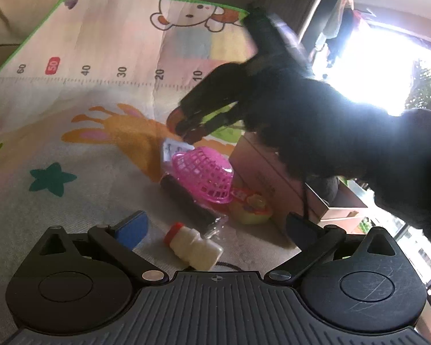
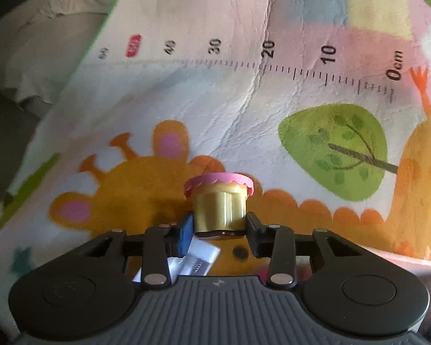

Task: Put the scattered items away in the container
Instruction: 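Grasp the yellow pink-topped toy on the mat with the right tool, then lift the yellow toy off the mat with the right tool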

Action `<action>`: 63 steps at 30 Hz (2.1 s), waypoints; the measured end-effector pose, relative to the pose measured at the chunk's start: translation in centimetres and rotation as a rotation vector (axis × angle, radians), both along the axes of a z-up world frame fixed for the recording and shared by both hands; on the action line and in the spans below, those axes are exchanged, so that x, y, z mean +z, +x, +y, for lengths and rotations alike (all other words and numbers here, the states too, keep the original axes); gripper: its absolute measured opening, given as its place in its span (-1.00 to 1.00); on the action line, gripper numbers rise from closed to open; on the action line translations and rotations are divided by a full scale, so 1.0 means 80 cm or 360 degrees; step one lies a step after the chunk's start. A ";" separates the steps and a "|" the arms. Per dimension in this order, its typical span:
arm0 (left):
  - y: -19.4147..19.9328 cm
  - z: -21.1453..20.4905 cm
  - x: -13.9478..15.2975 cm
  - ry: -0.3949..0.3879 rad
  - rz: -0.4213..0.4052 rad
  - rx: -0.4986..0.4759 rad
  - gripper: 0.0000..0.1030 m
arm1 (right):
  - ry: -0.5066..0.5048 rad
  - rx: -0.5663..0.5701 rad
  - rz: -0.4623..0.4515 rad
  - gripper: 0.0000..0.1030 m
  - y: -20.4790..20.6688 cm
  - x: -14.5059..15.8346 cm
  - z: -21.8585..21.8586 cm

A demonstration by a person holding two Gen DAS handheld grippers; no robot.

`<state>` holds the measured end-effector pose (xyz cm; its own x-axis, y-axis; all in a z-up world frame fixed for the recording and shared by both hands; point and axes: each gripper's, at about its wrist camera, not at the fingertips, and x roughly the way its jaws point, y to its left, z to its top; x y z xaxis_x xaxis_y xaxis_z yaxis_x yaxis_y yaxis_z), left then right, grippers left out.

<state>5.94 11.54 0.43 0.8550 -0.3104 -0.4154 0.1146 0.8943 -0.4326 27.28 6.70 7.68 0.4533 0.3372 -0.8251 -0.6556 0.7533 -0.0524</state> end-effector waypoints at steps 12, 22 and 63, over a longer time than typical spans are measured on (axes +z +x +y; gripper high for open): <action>0.003 -0.005 -0.003 -0.0009 0.0033 -0.0066 1.00 | 0.0408 -0.0078 0.0035 -0.27 -0.151 0.076 -0.215; 0.001 -0.012 0.001 0.0081 0.0038 0.0102 1.00 | 0.0536 -0.0154 0.0161 -0.27 -0.228 -0.022 -0.282; -0.006 -0.148 0.028 0.0516 0.0245 -0.0028 1.00 | 0.0643 -0.0298 -0.0146 1.00 -0.327 -0.051 -0.388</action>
